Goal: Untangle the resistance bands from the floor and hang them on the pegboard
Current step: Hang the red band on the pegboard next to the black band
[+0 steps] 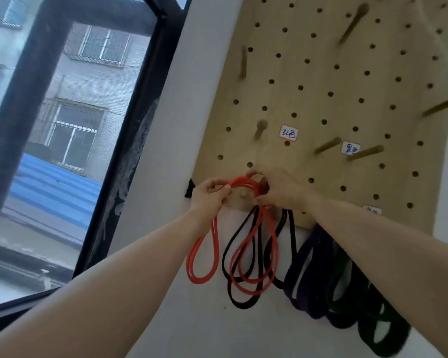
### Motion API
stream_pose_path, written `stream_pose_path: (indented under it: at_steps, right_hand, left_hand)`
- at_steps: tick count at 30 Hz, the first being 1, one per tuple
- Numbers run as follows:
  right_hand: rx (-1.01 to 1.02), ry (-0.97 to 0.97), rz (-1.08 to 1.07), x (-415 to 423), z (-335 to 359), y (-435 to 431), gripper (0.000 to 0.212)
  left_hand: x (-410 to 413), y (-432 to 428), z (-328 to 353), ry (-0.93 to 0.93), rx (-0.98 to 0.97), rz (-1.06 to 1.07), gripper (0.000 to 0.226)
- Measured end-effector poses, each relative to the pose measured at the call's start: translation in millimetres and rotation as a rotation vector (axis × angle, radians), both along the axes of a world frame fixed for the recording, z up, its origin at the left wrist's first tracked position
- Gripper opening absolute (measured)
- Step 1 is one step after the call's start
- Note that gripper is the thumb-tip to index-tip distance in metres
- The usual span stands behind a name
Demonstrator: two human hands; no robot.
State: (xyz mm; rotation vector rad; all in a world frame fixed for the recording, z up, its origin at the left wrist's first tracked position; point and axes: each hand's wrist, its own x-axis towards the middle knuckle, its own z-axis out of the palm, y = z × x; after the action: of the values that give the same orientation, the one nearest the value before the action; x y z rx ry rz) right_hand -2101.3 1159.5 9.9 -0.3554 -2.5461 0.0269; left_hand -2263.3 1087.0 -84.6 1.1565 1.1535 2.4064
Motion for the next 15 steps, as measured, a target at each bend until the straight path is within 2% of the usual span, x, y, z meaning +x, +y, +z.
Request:
stream_pose_path:
  at_steps: [5, 12, 15]
  right_hand:
    - [0.102, 0.05, 0.0, -6.5, -10.2, 7.7, 0.067]
    - [0.336, 0.104, 0.048, -4.8, -25.0, 6.9, 0.053]
    - [0.36, 0.1, 0.05, -2.5, -26.6, 7.7, 0.056]
  left_hand:
    - [-3.2, 10.6, -11.6, 0.056, -0.047, 0.09, 0.01]
    - [-5.7, 14.9, -16.3, 0.15, -0.078, 0.15, 0.009]
    - [-7.8, 16.8, -11.1, 0.179, -0.064, 0.224, 0.012]
